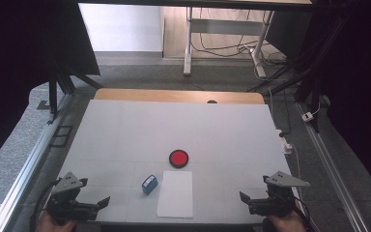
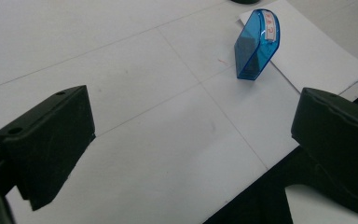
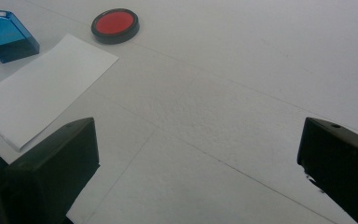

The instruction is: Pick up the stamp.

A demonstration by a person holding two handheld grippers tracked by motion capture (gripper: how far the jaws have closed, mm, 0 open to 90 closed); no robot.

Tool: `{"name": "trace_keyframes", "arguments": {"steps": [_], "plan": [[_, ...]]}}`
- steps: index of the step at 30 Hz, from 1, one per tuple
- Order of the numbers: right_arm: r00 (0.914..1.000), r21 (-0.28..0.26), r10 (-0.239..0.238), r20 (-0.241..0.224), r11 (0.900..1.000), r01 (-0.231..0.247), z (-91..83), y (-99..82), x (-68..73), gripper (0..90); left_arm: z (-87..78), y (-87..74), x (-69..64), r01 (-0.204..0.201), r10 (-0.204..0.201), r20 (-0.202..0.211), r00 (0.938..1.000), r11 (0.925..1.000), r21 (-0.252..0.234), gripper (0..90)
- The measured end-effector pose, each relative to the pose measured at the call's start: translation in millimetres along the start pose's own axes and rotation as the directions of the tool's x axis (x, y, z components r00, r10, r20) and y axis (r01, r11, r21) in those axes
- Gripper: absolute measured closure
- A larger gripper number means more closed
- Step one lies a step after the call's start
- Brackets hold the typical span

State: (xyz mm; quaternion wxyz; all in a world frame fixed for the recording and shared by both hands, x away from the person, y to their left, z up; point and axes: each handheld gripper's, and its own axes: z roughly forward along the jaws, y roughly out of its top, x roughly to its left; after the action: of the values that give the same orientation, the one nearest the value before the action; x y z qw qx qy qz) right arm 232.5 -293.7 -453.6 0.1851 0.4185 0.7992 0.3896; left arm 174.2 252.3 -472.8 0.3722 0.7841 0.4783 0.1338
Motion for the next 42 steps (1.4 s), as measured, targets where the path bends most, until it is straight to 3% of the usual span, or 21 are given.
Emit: {"name": "trace_keyframes", "arguments": {"steps": [6,14,25,31,35,42], "plan": [[0.9997,-0.006,-0.019,-0.012,0.9998,0.019,-0.7,-0.4,1.8,0.0,0.9,0.4,-0.8,-0.003,0.003,-0.009,1.0000,1.0000,0.009,0.0],[0.9994,0.003,-0.030,-0.015,0.9995,0.031,0.2,-0.1,2.5,0.0,1.5,0.9,2.2,0.009,-0.009,0.026,0.9996,0.9998,0.016,0.0],[0.9986,0.011,-0.048,-0.021,0.9988,0.048,1.1,0.3,4.3,0.0,4.6,2.4,2.0,0.002,-0.003,0.032,0.9995,0.9989,0.048,0.0],[0.9981,0.019,-0.056,-0.026,0.9982,0.056,1.6,0.3,5.0,0.0,6.8,4.4,-3.3,-0.043,0.042,0.026,0.9988,0.9975,0.056,0.0],[0.9978,0.022,-0.060,-0.028,0.9979,0.061,1.9,0.6,5.4,0.0,7.0,5.4,-2.5,-0.040,0.038,0.033,0.9987,0.9976,0.058,0.0],[0.9977,0.025,-0.063,-0.027,0.9977,0.063,2.3,0.5,5.8,0.0,10.4,9.7,-6.6,-0.070,0.068,0.033,0.9972,0.9964,0.048,0.0]]}}
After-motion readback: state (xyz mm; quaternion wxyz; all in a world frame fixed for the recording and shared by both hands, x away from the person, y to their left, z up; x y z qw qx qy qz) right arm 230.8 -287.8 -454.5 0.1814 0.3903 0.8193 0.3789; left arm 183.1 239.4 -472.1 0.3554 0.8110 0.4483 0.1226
